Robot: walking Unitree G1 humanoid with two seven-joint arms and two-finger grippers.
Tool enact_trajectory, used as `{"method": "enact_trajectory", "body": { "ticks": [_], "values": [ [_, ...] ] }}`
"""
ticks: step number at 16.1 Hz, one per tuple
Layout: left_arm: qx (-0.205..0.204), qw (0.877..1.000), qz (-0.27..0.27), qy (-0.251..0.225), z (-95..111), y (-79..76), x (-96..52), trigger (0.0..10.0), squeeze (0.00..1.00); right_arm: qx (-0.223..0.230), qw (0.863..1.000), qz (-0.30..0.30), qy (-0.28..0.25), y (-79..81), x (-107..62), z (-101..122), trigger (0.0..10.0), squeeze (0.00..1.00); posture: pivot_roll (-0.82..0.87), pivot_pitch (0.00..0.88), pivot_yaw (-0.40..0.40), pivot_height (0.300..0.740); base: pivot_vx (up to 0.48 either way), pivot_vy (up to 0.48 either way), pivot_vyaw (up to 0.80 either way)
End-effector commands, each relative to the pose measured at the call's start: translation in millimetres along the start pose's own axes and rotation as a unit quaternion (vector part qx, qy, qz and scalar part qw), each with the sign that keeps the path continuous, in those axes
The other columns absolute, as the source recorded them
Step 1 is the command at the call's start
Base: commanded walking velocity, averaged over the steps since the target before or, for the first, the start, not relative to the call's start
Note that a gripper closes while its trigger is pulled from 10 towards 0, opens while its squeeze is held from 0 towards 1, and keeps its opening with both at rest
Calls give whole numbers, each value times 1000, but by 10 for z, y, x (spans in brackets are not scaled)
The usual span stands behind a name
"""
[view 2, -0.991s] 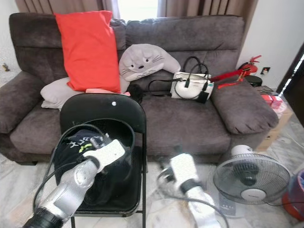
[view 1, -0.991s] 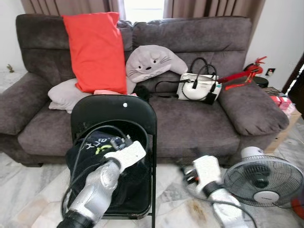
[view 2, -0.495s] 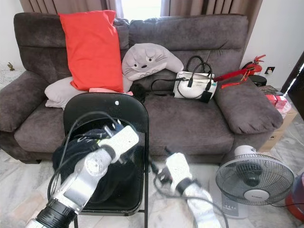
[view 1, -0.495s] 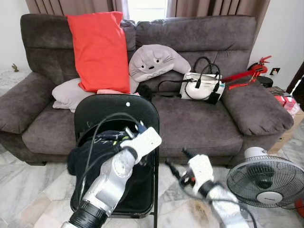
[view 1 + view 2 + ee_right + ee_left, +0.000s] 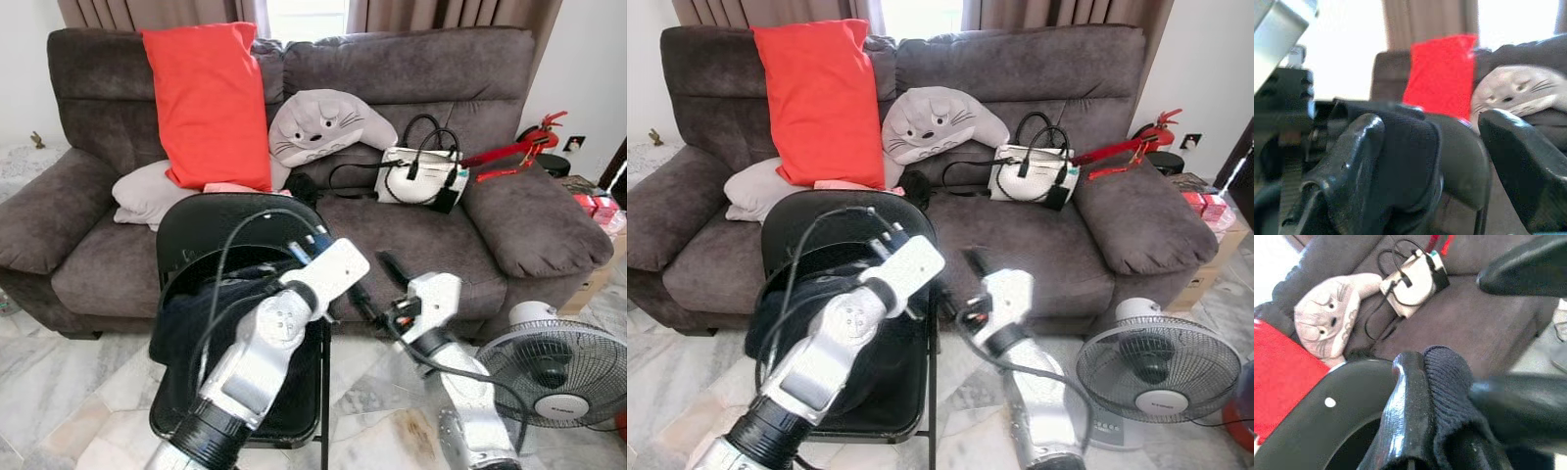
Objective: Hang hanger
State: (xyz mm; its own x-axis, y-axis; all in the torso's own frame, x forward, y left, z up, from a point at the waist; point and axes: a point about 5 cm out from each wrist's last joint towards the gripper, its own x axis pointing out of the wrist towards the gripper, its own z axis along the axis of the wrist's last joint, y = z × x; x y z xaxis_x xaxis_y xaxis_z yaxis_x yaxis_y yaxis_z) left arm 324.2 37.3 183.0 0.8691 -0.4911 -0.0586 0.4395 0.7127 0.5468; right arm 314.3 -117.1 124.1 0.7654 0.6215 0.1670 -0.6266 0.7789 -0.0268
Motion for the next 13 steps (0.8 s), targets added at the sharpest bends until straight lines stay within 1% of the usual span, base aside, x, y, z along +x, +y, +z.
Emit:
{"method": "enact_trajectory", "body": {
  "ticks": [1, 2, 3, 4, 5, 6, 8, 9, 11, 12, 13],
  "values": [
    [-2, 999, -17, -29, 146, -63, 17, 10000, 0, 7, 998, 51, 30, 139, 21, -79, 10000, 0, -22, 0, 84, 740, 0, 0, 0],
    [-9, 999, -23, -36, 190, -92, 29, 10000, 0, -11, 996, 61, 59, 128, -18, -142, 10000, 0, -19, 0, 81, 740, 0, 0, 0],
    [-11, 999, -26, -38, 215, -109, 37, 10000, 0, -46, 994, 38, 88, 70, -65, -212, 10000, 0, -19, 0, 77, 740, 0, 0, 0],
    [-12, 999, -26, -39, 219, -112, 39, 10000, 0, -54, 994, 28, 92, 52, -82, -222, 10000, 0, -18, 0, 77, 740, 0, 0, 0],
    [-13, 999, -25, -38, 219, -109, 38, 10000, 0, -72, 993, -10, 97, 8, -136, -232, 10000, 0, -16, 0, 77, 740, 0, 0, 0],
    [-14, 999, -25, -38, 217, -102, 37, 10000, 0, -72, 992, -27, 98, 2, -183, -235, 10000, 0, -16, 0, 77, 740, 0, 0, 0],
    [-20, 999, -26, -38, 210, -89, 38, 10000, 0, -55, 993, -27, 105, 60, -291, -280, 10000, 0, -17, 0, 80, 740, 0, 0, 0],
    [-26, 998, -26, -41, 219, -82, 48, 10000, 0, -53, 991, -47, 109, 82, -374, -325, 10000, 0, -25, 0, 85, 740, 0, 0, 0],
    [-33, 998, -26, -48, 246, -81, 57, 10000, 0, -75, 989, -75, 107, 63, -424, -355, 10000, 0, -29, 0, 89, 740, 0, 0, 0],
    [-39, 998, -26, -53, 265, -79, 62, 10000, 0, -78, 988, -98, 95, 35, -427, -347, 10000, 0, -30, 0, 91, 740, 0, 0, 0],
    [-42, 997, -26, -61, 289, -74, 62, 10000, 0, -71, 989, -111, 72, 21, -401, -325, 10000, 0, -28, 0, 94, 740, 0, 0, 0]
  ]
}}
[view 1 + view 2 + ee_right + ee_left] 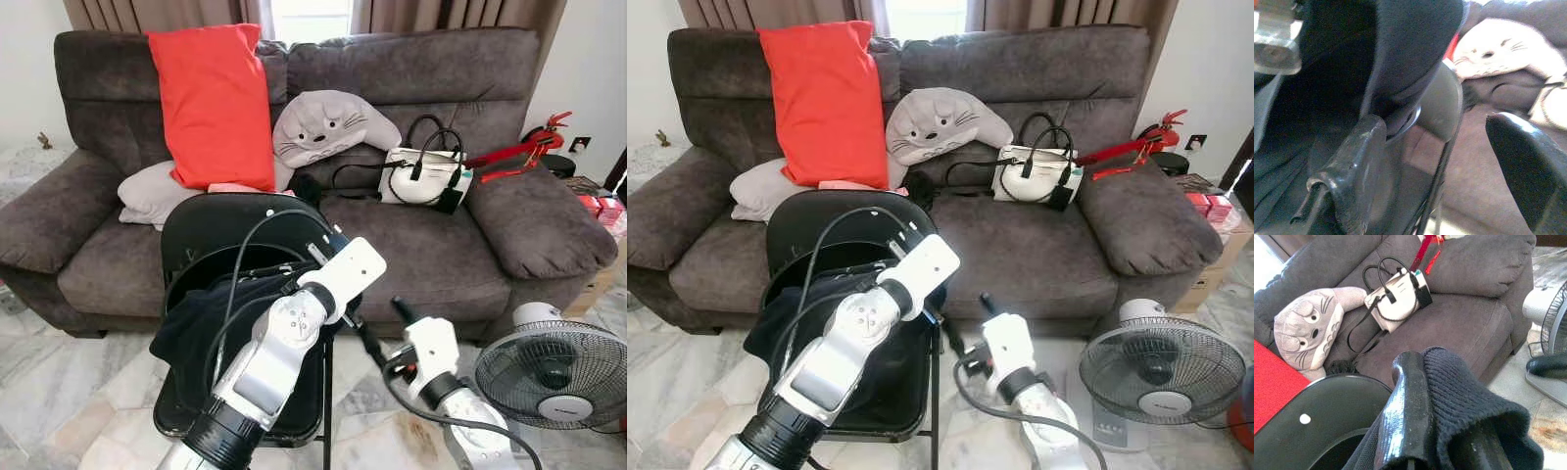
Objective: Hang hanger
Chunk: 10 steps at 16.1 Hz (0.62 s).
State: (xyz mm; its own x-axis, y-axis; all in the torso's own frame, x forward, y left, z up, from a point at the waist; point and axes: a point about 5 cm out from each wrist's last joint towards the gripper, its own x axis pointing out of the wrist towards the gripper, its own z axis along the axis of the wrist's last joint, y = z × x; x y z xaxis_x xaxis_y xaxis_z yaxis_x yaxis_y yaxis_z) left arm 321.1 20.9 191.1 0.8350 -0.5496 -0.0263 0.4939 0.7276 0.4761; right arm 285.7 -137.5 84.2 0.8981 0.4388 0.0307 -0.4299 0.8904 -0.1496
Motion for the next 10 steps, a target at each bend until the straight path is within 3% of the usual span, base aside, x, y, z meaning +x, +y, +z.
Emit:
{"method": "enact_trajectory", "body": {
  "ticks": [1, 4, 5, 10],
  "values": [
    [-11, 999, -6, -34, 145, 4, 24, 10000, 0, 19, 1000, -6, -8, 17, 31, -18, 10000, 0, -28, 0, 96, 740, 0, 0, 0],
    [-20, 999, -6, -35, 147, 17, 24, 10000, 0, 0, 999, -29, 31, 41, 49, -195, 10000, 0, -20, 0, 102, 740, 0, 0, 0],
    [-25, 999, -6, -40, 167, 24, 19, 10000, 0, 20, 998, -47, 30, 29, 68, -223, 10000, 0, -21, 0, 104, 740, 0, 0, 0],
    [-37, 998, -14, -52, 215, -2, 23, 10000, 0, 38, 997, 27, 57, 183, 60, -359, 10000, 0, -23, 0, 112, 740, 0, 0, 0]
  ]
}}
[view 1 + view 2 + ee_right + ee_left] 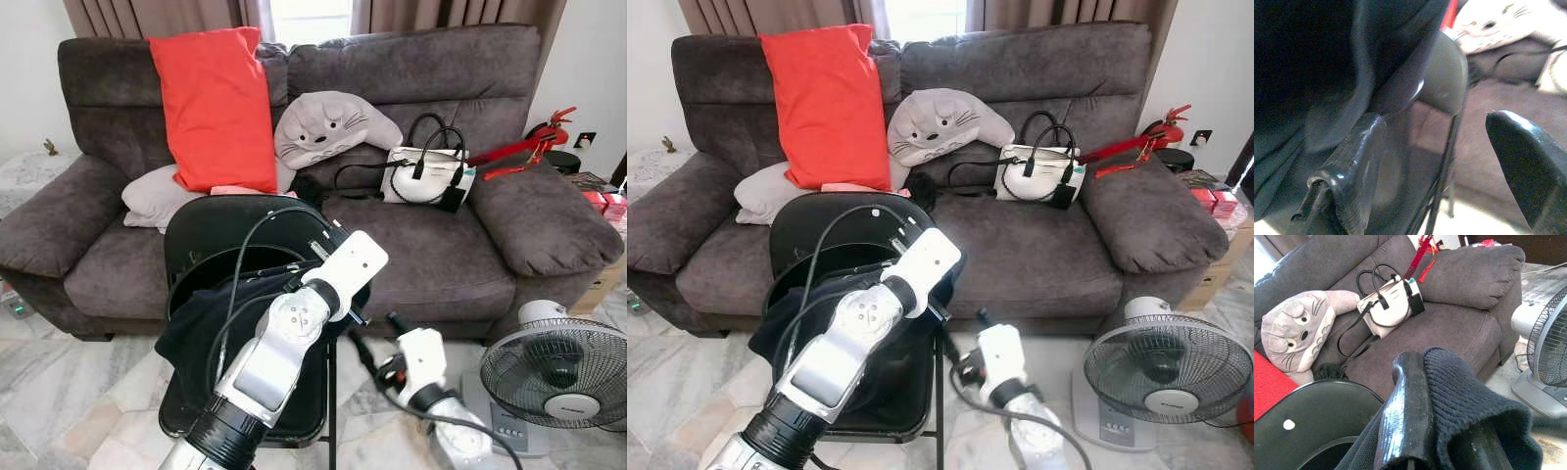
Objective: Hang hanger
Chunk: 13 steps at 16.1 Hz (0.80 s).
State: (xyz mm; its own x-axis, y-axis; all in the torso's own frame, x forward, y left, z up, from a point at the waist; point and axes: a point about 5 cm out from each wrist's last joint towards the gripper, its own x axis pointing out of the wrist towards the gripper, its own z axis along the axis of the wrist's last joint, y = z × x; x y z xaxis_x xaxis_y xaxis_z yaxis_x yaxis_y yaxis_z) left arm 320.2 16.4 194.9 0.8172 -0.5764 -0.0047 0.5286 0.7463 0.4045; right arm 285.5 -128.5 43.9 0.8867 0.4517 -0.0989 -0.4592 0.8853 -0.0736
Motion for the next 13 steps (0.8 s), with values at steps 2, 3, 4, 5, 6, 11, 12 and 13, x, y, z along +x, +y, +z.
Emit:
{"method": "enact_trajectory", "body": {
  "ticks": [2, 3, 4, 5, 6, 11, 12, 13],
  "values": [
    [2, 999, -9, -36, 172, -9, 16, 10000, 0, -4, 1000, 7, -3, 8, 56, 5, 10000, 0, -23, 0, 112, 740, 0, 0, 0],
    [-1, 999, -8, -40, 189, -5, 13, 10000, 0, -5, 1000, 2, -14, -45, 95, 54, 10000, 0, -16, 0, 114, 740, 0, 0, 0],
    [-3, 999, -7, -41, 189, -5, 13, 10000, 0, -6, 1000, -1, -21, -67, 116, 86, 10000, 0, -16, 0, 115, 740, 0, 0, 0],
    [-3, 999, -8, -41, 188, -10, 14, 10000, 0, -6, 1000, 1, -25, -91, 143, 103, 10000, 0, -16, 0, 115, 740, 0, 0, 0],
    [-3, 999, -8, -41, 190, -14, 15, 10000, 0, 0, 999, 6, -34, -107, 171, 136, 10000, 0, -16, 0, 115, 740, 0, 0, 0],
    [-3, 999, -9, -43, 202, -20, 13, 10000, 0, 44, 991, 127, 27, -1, 193, 15, 10000, 0, -7, 0, 113, 740, 0, 0, 0],
    [-4, 999, -9, -42, 201, -22, 14, 10000, 0, 39, 988, 144, 46, 6, 156, -39, 10000, 0, -6, 0, 114, 740, 0, 0, 0],
    [-5, 999, -9, -42, 202, -22, 13, 10000, 0, 39, 986, 152, 49, 11, 141, -53, 10000, 0, -9, 0, 115, 740, 0, 0, 0]
  ]
}}
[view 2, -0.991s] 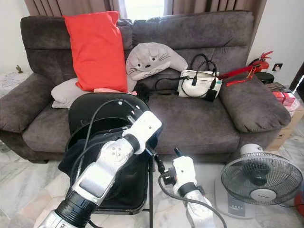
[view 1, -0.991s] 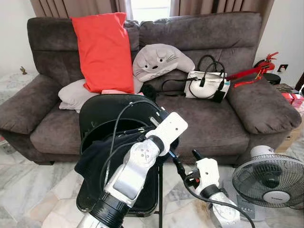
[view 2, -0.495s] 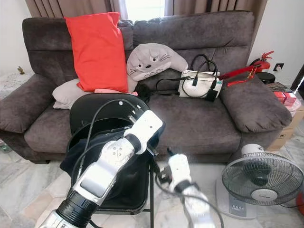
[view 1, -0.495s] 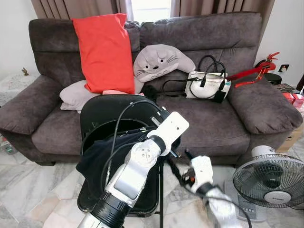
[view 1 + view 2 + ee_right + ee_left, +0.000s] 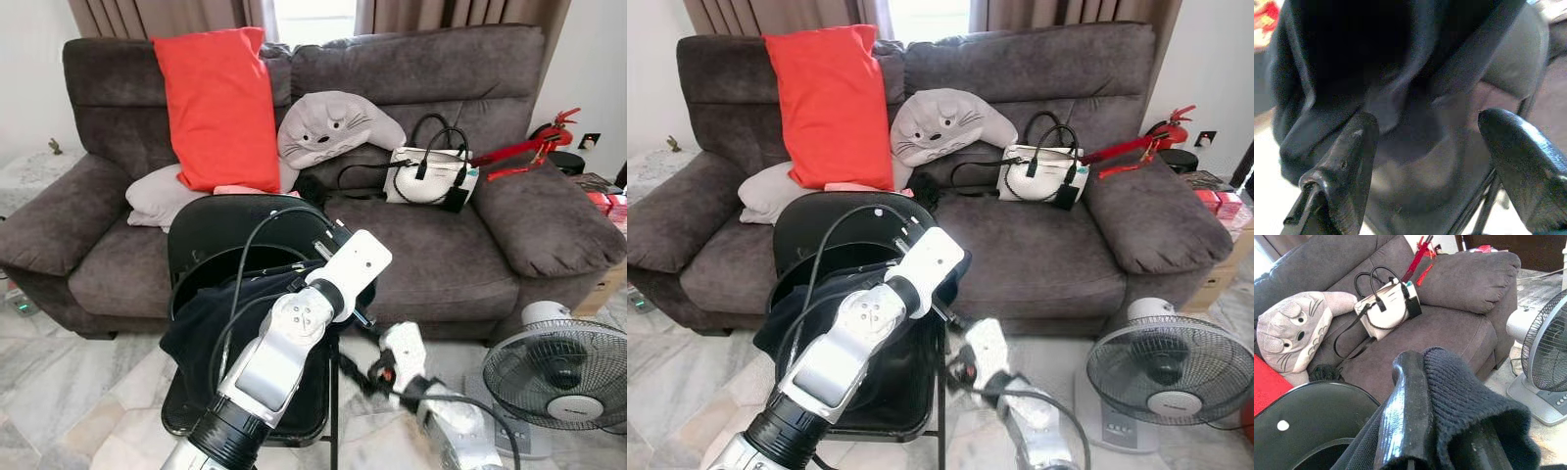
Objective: Hang hanger
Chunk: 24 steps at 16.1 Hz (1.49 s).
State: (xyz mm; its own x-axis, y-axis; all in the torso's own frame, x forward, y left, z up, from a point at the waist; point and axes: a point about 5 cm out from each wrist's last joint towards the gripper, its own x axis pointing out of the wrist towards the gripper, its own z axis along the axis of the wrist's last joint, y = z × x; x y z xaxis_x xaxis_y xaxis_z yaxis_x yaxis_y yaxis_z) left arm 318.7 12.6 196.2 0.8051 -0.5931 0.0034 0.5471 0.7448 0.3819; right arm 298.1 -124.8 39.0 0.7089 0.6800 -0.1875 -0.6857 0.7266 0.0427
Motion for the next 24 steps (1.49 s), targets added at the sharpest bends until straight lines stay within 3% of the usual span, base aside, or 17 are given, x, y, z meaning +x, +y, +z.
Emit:
{"method": "enact_trajectory", "body": {
  "ticks": [1, 3, 4, 8, 9, 11, 14, 21, 24],
  "values": [
    [7, 999, -2, -34, 172, 1, 7, 10000, 0, -6, 1000, 12, 5, 28, -2, -23, 10000, 0, -14, 0, 116, 740, 0, 0, 0],
    [6, 999, -5, -35, 175, -12, 12, 10000, 0, -24, 997, -62, -45, -115, -5, 132, 10000, 0, -17, 0, 118, 740, 0, 0, 0],
    [6, 999, -5, -35, 175, -14, 14, 10000, 0, -23, 996, -70, -52, -134, -4, 156, 10000, 0, -17, 0, 118, 740, 0, 0, 0],
    [9, 999, -4, -33, 165, -15, 15, 10000, 0, 10, 999, -11, -42, 24, 130, 126, 10000, 0, -2, 0, 119, 740, 0, 0, 0],
    [10, 999, -4, -33, 167, -11, 13, 10000, 0, 58, 997, 34, -35, 87, 168, 101, 10000, 0, 1, 0, 120, 740, 0, 0, 0],
    [9, 999, -5, -33, 169, -21, 14, 10000, 0, 56, 997, 56, -24, 102, 177, 92, 10000, 0, 0, 0, 120, 740, 0, 0, 0],
    [7, 999, -7, -31, 164, -34, 17, 10000, 0, 34, 996, -38, -77, -105, 151, 257, 10000, 0, 6, 0, 117, 740, 0, 0, 0],
    [9, 1000, -7, -29, 146, -40, 15, 10000, 0, -7, 989, -107, -97, -198, 116, 330, 10000, 0, 2, 0, 114, 740, 0, 0, 0],
    [8, 1000, -5, -27, 135, -35, 11, 10000, 0, -21, 974, -191, -124, -266, 52, 356, 10000, 0, 1, 0, 113, 740, 0, 0, 0]
  ]
}}
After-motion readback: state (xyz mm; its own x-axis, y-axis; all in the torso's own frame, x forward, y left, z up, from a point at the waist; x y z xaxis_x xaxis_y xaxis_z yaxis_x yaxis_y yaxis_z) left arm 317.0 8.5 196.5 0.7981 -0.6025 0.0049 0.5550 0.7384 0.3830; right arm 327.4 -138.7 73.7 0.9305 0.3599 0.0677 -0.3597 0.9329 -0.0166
